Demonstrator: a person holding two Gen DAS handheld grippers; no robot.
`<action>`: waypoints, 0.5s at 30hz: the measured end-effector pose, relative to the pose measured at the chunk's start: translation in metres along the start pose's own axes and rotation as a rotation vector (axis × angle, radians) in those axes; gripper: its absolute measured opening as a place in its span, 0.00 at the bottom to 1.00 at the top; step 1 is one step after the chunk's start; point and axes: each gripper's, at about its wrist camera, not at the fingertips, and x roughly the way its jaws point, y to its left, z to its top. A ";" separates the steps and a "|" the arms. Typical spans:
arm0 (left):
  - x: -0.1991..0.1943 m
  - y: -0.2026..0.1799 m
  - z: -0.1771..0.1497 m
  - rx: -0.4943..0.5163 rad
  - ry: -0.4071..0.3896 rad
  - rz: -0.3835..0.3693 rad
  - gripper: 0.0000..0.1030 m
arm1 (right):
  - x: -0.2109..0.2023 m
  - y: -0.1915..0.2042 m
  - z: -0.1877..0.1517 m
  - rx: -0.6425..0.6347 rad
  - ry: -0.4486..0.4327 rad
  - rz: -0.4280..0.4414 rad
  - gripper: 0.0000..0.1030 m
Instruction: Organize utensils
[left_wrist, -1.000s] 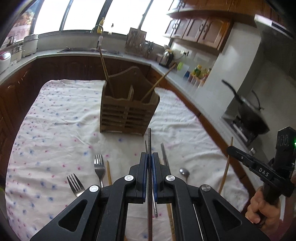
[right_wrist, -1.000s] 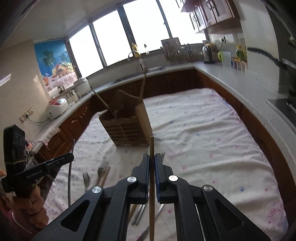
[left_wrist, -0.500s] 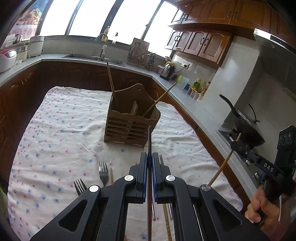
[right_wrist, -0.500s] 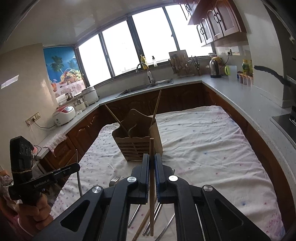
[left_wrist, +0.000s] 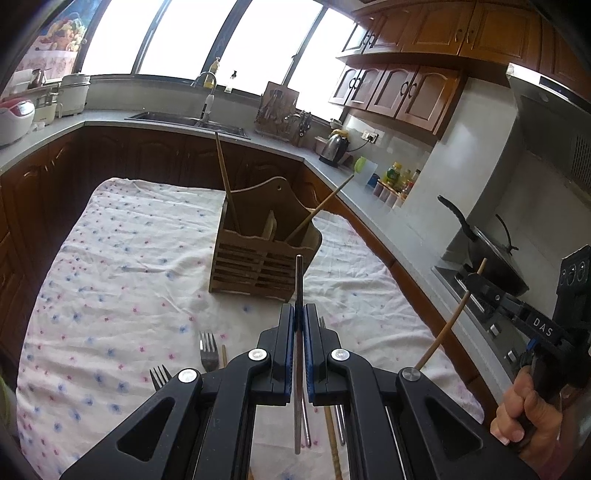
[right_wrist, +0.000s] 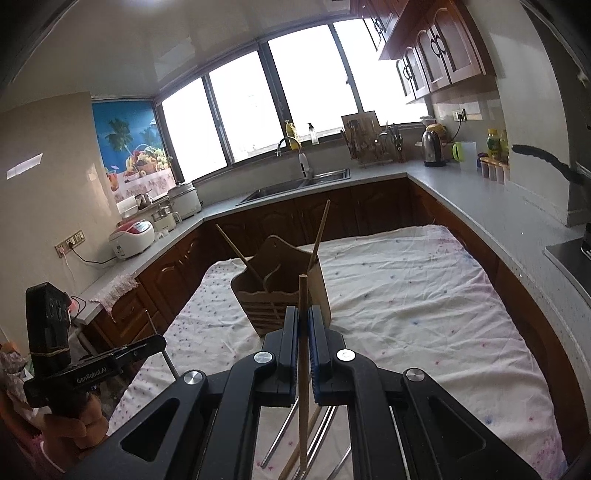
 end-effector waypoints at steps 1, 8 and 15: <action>0.000 0.001 0.000 0.000 -0.003 0.001 0.02 | 0.001 0.001 0.002 -0.001 -0.005 0.001 0.05; -0.003 0.004 0.013 0.011 -0.055 0.013 0.02 | 0.012 0.002 0.018 0.012 -0.048 0.024 0.05; -0.008 0.006 0.034 0.042 -0.137 0.037 0.02 | 0.026 0.007 0.043 0.021 -0.115 0.050 0.05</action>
